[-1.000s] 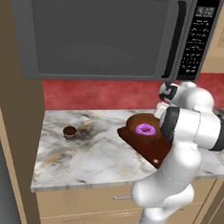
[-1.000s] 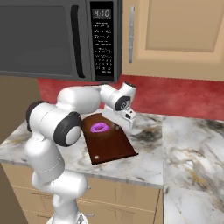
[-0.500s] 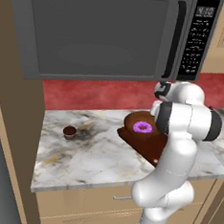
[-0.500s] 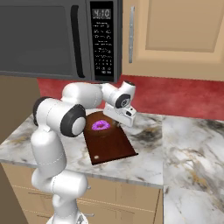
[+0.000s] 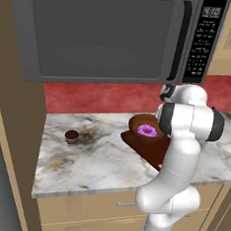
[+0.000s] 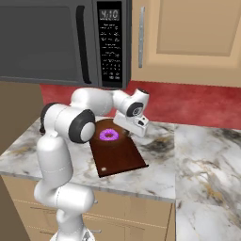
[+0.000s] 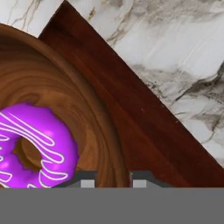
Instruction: Place the bowl with donut and the cupcake onto the tray.
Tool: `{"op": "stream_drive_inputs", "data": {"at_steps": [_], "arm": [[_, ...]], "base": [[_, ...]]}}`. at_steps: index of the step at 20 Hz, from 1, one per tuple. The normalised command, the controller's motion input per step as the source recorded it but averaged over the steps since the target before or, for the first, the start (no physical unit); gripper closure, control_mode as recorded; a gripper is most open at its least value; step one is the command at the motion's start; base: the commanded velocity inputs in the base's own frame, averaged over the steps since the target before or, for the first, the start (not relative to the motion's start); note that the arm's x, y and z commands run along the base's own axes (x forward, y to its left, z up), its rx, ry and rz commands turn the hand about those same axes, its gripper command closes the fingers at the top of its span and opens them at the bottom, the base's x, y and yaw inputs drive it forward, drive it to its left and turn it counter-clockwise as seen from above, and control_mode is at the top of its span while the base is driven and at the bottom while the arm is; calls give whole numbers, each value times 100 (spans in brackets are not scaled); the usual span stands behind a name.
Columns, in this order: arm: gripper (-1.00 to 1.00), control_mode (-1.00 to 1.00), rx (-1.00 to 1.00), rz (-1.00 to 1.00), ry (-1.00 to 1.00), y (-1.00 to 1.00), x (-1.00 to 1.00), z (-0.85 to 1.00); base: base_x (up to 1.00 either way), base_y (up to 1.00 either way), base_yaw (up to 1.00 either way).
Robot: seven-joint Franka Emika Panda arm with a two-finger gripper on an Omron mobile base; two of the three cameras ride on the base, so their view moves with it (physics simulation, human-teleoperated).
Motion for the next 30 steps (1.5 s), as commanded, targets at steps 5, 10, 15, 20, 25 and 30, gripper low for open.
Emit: {"op": "stream_drive_inputs", "data": {"at_steps": [5, 10, 15, 20, 25, 30], "arm": [[-100, -100, 0, 0, 0, 0, 0, 2], [-100, -100, 0, 0, 0, -14, 0, 12], [-100, -100, 8, -1, -9, -27, -1, 14], [-100, -100, 10, 0, -17, -15, -11, 21], [-100, -100, 8, 0, -16, -9, -9, 12], [-100, -100, 4, 0, -15, -7, -16, 8]], "base": [[0, 0, 0], [0, 0, 0], [0, 0, 0], [0, 0, 0], [0, 0, 0], [0, 0, 0]]}}
